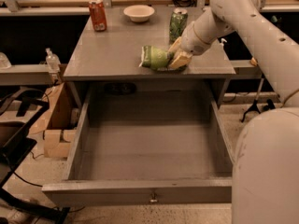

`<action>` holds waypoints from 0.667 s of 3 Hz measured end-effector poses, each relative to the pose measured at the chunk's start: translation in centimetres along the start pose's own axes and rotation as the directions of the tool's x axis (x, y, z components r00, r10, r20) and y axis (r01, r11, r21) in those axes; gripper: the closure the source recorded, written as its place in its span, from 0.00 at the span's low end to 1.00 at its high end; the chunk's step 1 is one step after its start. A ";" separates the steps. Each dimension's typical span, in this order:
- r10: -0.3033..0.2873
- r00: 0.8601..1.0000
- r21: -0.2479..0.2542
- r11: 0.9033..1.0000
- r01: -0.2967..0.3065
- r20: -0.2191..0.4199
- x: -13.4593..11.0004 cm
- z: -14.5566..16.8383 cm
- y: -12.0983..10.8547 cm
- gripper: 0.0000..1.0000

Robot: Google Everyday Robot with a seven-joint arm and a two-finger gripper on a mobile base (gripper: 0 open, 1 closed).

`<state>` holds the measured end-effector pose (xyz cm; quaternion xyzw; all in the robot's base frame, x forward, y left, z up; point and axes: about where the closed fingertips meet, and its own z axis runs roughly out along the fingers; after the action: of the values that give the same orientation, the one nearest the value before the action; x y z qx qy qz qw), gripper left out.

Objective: Place green jalapeno chip bag into top drawer

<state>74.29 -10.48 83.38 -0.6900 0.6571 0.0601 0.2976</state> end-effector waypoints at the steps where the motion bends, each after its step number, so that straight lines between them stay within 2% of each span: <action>1: 0.000 1.000 0.000 1.000 0.000 0.000 -0.2 -0.4 -0.1 1.00; 2: 0.000 1.000 0.000 1.000 0.000 0.000 -0.2 -0.4 -0.1 1.00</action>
Offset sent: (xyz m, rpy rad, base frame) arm -0.0255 0.0080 0.0935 0.1902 -0.1453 0.1029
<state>74.29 -10.48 83.81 -0.6900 0.6570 0.0601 0.2977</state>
